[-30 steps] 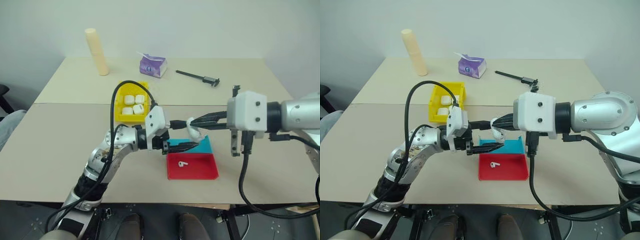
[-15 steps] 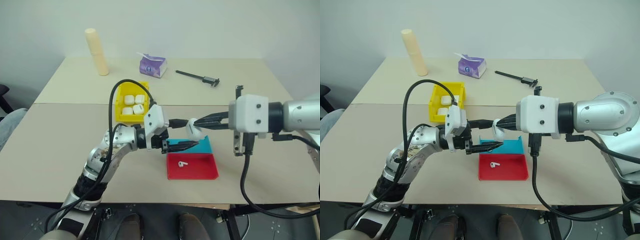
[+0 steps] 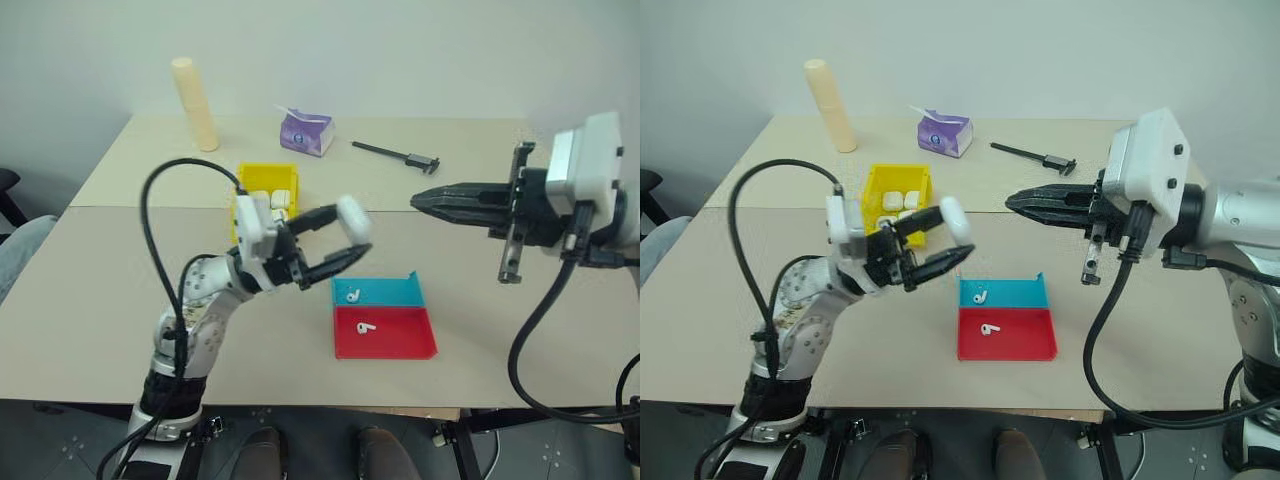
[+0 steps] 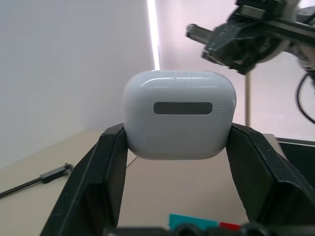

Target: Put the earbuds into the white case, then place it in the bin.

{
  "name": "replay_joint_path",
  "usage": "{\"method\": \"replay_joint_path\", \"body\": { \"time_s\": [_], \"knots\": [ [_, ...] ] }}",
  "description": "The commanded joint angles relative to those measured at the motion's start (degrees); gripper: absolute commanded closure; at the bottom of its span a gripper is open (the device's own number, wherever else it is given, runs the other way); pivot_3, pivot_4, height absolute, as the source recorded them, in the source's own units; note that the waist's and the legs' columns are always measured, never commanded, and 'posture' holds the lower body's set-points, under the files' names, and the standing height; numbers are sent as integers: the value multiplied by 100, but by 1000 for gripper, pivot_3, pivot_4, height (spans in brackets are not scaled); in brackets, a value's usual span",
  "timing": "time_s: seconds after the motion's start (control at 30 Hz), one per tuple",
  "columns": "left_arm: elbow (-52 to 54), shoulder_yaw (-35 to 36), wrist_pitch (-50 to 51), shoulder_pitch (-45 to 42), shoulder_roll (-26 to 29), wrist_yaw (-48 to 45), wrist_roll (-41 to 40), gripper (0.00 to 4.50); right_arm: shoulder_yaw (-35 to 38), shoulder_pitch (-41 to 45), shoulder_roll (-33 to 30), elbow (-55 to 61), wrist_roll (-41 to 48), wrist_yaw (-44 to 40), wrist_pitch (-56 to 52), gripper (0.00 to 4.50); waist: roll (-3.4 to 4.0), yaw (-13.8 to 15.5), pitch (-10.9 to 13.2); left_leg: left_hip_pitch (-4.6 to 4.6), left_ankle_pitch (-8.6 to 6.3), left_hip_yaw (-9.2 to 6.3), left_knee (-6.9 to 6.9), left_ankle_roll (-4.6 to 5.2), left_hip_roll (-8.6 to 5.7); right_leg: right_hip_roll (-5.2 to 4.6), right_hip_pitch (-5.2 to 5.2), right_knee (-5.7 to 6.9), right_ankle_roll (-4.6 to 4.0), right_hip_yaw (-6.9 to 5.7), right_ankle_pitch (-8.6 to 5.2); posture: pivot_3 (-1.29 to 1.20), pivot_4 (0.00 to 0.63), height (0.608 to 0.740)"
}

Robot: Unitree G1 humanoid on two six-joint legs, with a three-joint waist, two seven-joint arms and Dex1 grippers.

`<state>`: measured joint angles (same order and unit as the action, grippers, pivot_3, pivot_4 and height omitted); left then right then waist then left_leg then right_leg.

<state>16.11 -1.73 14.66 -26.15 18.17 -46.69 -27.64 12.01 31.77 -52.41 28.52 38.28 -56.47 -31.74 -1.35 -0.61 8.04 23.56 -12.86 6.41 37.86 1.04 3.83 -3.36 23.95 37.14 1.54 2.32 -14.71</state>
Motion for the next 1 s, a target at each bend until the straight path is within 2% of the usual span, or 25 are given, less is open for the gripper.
{"method": "replay_joint_path", "body": {
  "time_s": [0.03,0.17,0.33,0.4,0.47,0.53,0.57,0.67,0.83,0.9,1.0],
  "knots": [
    [-482,104,232,-589,254,650,624,1760,21,-104,8,-63,-188,226,49,4457,0,11,0,0,0,0,0,0,-1,0,1,0,0,-1,0,0,150,740],
    [-2249,129,277,-1725,203,1786,1545,1760,-139,-261,83,-182,-367,300,111,4457,-1,50,0,3,1,0,0,0,-2,1,1,-5,4,-3,2,0,150,740],
    [-4211,366,15,-2529,-84,3213,2182,1760,-334,-295,74,-309,-651,309,184,4457,-2,56,1,20,-1,5,0,2,-5,0,17,-7,6,2,3,0,150,740],
    [-4833,440,-111,-2752,-123,3512,2296,1760,-382,-317,53,-319,-749,308,199,4457,-2,53,1,23,-1,6,0,2,-4,1,22,-7,6,1,3,0,150,740],
    [-5242,371,-265,-2830,-102,3412,2365,1760,-391,-370,45,-299,-804,302,207,4457,-3,58,1,24,0,10,0,2,-3,1,24,-5,6,-2,3,0,150,740],
    [-5553,497,-236,-2945,-185,3560,2300,1046,-404,-427,27,-268,-889,295,219,4500,-3,76,1,25,0,19,0,1,-4,1,23,-5,5,-5,3,0,150,740],
    [-5590,514,-295,-2944,-203,3466,2256,891,-404,-454,23,-252,-913,292,219,4500,-4,87,2,27,0,24,0,1,-4,0,22,-6,6,-8,3,0,150,740],
    [-5553,457,-774,-2868,-270,3326,2312,14,-435,-492,20,-214,-997,307,210,4500,-4,120,2,28,0,33,0,0,-4,-1,23,-6,5,-11,3,0,150,740],
    [-5269,506,-1102,-2757,-308,3165,2230,14,-493,-512,29,-248,-1124,315,192,4500,-4,127,2,28,2,35,0,-2,-4,-1,21,-5,5,-12,3,0,150,740],
    [-4658,837,-1041,-2514,-364,2428,1461,14,-493,-571,-26,-246,-1195,273,222,4500,-3,114,2,28,2,35,0,-3,-4,0,22,-5,5,-12,3,0,150,740],
    [-3522,968,-469,-1963,-83,1473,739,14,-354,-737,-154,-274,-1187,94,292,4500,-3,89,1,28,3,39,0,-6,0,0,24,-5,5,-8,3,0,150,740]
  ]
}}
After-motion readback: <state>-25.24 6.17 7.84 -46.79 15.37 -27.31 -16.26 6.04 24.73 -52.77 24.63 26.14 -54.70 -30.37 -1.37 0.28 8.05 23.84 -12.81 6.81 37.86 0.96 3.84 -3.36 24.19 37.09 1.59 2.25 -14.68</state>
